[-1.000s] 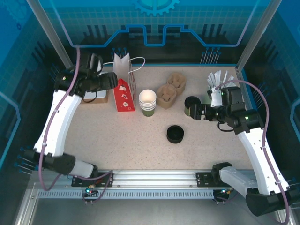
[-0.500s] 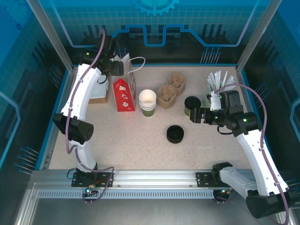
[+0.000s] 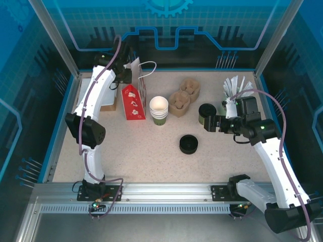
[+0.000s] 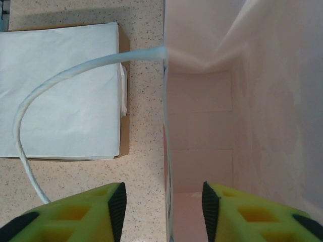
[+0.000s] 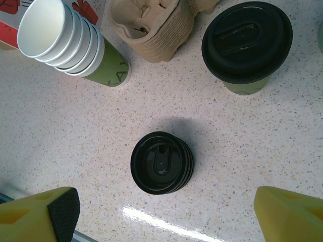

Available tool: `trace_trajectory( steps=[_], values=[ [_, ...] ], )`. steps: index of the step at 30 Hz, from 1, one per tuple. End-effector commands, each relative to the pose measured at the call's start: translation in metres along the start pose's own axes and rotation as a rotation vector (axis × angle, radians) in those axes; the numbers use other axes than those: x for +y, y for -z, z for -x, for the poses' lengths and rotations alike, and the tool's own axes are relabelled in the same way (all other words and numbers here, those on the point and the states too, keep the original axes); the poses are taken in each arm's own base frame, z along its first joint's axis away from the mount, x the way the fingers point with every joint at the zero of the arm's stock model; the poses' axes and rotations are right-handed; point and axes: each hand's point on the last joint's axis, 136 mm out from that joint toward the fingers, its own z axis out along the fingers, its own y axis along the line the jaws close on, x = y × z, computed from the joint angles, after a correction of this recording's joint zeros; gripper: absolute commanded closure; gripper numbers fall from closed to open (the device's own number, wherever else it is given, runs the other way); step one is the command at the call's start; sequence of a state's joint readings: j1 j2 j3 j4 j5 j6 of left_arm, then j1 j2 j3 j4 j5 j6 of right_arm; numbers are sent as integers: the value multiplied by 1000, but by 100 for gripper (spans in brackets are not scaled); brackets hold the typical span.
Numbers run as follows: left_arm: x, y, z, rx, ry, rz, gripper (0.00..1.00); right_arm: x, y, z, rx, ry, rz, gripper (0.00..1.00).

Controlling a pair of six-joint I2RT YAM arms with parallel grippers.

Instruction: Pack the takeout coffee

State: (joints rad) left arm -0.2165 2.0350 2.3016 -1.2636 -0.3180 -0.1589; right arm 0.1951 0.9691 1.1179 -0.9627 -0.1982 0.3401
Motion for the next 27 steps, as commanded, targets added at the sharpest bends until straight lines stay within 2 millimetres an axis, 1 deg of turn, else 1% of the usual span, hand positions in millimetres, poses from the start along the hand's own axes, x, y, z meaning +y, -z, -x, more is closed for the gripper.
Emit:
trace_trajectory(
  steps=[1,4,6,9,12,15,19,21,24,25,27],
  values=[
    [8,2,-1,6,2,24,62,4,9,15,-49,12,9,8],
    [10,5,-1,0,-2,25,75,5,8,15,-46,14,11,8],
    [11,13,0,-20,-1,19,83,5,8,15,-44,17,12,8],
    [14,27,0,-54,4,6,93,5,8,15,-35,24,12,9],
    [17,46,-2,-95,9,-14,97,6,8,18,-35,43,7,9],
    [23,65,-8,-129,11,-25,100,7,8,24,-32,78,-2,10],
    [28,89,-26,-162,12,-62,100,15,2,34,4,165,-11,11],
    [29,99,-39,-171,18,-89,100,18,-6,40,35,227,-42,12],
    [35,116,-60,-196,31,-111,100,23,-20,56,70,297,-70,12],
    [37,123,-67,-207,35,-121,100,27,-28,63,84,332,-70,14],
    [39,136,-81,-223,42,-155,100,29,-43,76,116,377,-97,14]
  ],
)
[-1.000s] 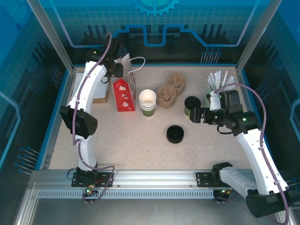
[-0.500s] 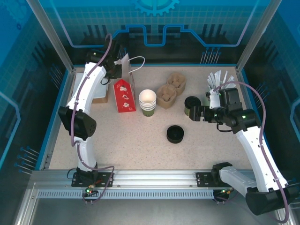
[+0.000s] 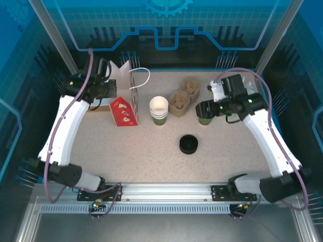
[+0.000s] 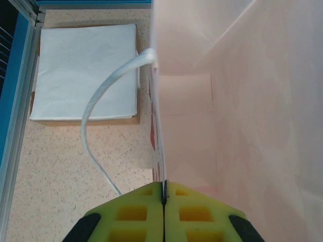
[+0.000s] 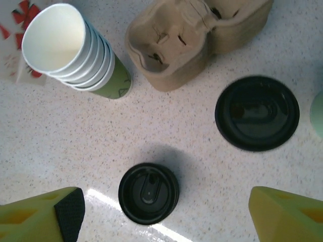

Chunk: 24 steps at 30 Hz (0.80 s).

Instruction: Pack the takeout coffee

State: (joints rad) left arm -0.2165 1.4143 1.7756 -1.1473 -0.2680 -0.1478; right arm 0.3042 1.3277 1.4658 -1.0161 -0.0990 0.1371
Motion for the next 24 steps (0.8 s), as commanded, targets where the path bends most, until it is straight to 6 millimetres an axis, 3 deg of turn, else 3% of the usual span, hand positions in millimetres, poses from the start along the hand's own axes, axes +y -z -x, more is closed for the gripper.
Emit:
trace_trajectory(
  steps=[1,6,12,19,24],
  values=[
    [-3,22,-11,-43,13,-80,100,-3,-19,20,59,132,-55,14],
    [-13,51,-38,-56,11,-202,100,-10,-66,51,159,202,-73,14],
    [-28,66,-70,-7,28,-337,100,-13,-121,77,242,299,-88,15],
    [-34,68,-92,22,54,-400,100,-24,-175,89,305,340,-111,23],
    [-47,70,-103,43,102,-494,100,-27,-204,84,351,358,-94,25]
  ],
)
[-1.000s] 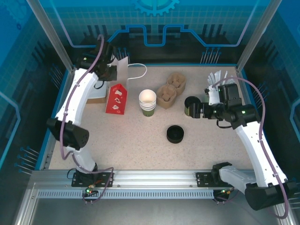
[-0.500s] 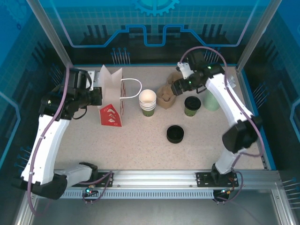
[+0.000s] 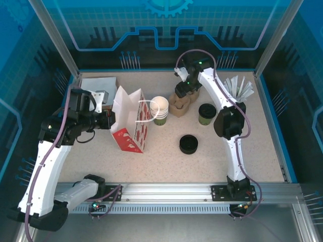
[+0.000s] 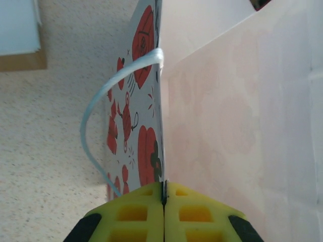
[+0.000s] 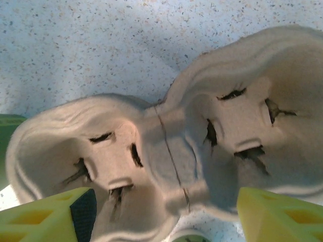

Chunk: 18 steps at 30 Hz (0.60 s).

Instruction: Pack the takeout coffee

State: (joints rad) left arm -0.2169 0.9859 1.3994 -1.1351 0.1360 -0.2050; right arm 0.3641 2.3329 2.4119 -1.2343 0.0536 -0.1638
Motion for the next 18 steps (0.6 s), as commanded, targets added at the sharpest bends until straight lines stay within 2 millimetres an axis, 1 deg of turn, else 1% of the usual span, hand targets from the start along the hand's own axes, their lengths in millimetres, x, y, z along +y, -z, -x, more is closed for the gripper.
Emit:
trace_trajectory(
  steps=[1,5,10,15,18],
  values=[
    [-12,2,-4,-9,50,-82,100,6,-12,-7,60,49,18,25],
    [-6,2,-7,-11,65,-55,100,8,-29,-9,81,57,36,26],
    [-7,-3,-9,7,95,-67,100,10,-41,-12,99,66,45,28],
    [-7,-7,-12,13,109,-74,100,9,-47,-12,104,72,38,32],
    [-6,-8,-13,20,112,-73,100,8,-44,-10,99,74,28,35]
  ],
)
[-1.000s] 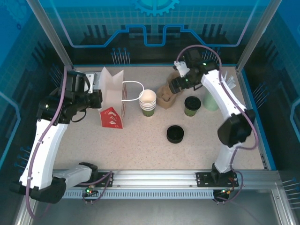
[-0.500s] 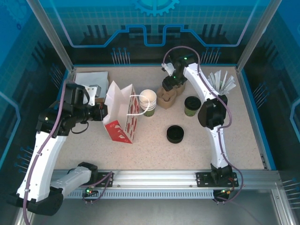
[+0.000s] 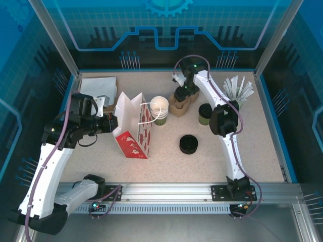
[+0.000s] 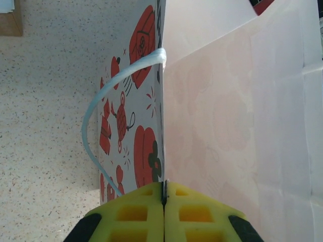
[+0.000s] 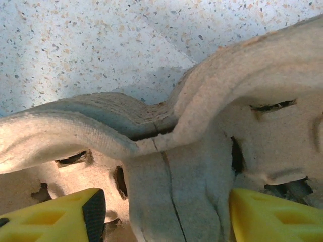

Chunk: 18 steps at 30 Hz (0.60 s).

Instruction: Pack the takeout coffee

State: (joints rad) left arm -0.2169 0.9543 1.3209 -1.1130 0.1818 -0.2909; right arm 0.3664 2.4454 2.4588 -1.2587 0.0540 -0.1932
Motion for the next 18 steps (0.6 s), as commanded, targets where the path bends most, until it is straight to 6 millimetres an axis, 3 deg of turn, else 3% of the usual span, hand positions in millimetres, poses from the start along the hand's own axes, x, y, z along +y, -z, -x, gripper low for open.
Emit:
trace_trajectory(
  steps=[1,9,18],
  values=[
    [-6,0,2,-12,20,-38,100,6,0,2,8,49,0,36],
    [-2,-6,-5,5,33,-36,100,5,23,12,-49,57,-19,47],
    [-2,-8,-9,11,40,-45,100,4,32,14,-65,71,-30,57]
  ],
)
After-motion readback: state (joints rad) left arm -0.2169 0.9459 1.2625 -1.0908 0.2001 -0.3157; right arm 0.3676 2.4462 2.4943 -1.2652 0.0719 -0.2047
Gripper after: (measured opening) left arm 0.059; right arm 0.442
